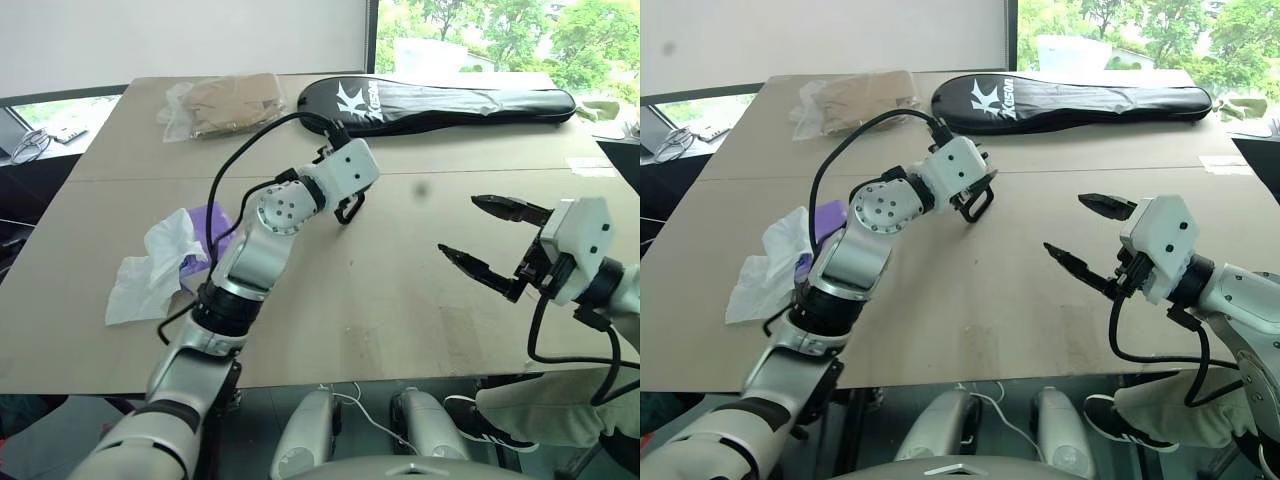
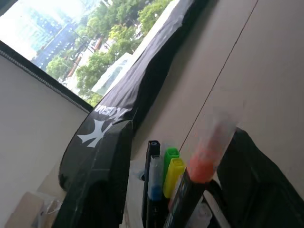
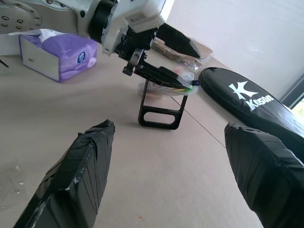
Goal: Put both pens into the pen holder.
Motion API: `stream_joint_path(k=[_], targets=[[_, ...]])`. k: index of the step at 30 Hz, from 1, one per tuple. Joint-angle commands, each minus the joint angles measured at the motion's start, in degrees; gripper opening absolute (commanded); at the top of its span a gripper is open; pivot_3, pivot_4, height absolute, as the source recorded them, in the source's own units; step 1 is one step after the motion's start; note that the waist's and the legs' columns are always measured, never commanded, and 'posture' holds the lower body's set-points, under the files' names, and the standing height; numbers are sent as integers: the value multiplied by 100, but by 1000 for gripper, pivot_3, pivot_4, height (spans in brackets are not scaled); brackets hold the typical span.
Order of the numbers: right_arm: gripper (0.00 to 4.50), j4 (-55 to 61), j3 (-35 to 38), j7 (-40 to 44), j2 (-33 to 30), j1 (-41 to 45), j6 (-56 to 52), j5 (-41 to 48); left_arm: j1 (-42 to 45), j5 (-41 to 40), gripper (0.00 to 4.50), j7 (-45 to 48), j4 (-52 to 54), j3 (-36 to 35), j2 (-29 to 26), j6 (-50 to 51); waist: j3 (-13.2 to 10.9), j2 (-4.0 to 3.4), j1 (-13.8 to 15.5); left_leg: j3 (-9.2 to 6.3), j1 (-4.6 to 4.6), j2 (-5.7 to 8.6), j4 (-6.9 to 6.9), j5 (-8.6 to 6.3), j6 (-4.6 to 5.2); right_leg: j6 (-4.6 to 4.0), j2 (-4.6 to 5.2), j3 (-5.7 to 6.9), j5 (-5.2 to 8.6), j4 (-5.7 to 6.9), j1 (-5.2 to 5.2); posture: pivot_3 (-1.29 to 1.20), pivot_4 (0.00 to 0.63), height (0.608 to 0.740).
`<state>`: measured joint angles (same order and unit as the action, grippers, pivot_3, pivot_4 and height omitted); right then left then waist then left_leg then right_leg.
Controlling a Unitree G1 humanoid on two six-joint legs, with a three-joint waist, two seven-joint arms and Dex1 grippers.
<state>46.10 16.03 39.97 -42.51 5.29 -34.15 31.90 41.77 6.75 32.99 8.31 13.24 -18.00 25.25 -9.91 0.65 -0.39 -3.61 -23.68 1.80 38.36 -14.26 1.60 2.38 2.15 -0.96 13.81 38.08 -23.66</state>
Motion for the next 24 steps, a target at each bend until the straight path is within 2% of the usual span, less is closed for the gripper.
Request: stream_joint_path(k=[1, 7, 12, 17, 24], targets=[[3947, -89, -33, 16, -96, -133, 165, -128, -219, -1554, 2826, 456, 1041, -839, 330, 950, 0, 0, -11, 0, 0, -1, 0, 2, -4, 0, 5, -1, 0, -1, 0, 0, 150, 740], [3947, -628, -5, -82, -23, -761, 494, -626, -885, -3124, 2826, 738, 1739, -2060, -154, 2442, 1, -1, -38, 6, 15, -7, -1, 1, -1, -1, -2, -6, 0, 12, 3, 0, 150, 740], [3947, -1122, 142, -114, 91, -1341, 978, -1021, -2188, -3837, 2826, 1026, 2272, -2737, -892, 2774, 1, -2, -33, 20, 25, -7, -2, 2, -5, -1, -1, -23, 0, 13, 8, 0, 150, 740], [3947, -1472, 216, -11, 149, -1688, 1398, -1208, -3494, -3932, 2826, 1112, 2674, -2838, -1397, 2490, 2, -1, 16, 13, 27, -8, -1, 0, -2, -3, 15, -36, 1, 9, 14, 0, 150, 740], [3947, -1654, 43, -61, 316, -1668, 1614, -1290, -4211, -3836, 2826, 872, 3025, -2632, -1478, 2041, 2, -2, 62, 14, 91, -11, -9, -4, 3, -26, 18, -37, 15, -9, 78, 0, 150, 740]])
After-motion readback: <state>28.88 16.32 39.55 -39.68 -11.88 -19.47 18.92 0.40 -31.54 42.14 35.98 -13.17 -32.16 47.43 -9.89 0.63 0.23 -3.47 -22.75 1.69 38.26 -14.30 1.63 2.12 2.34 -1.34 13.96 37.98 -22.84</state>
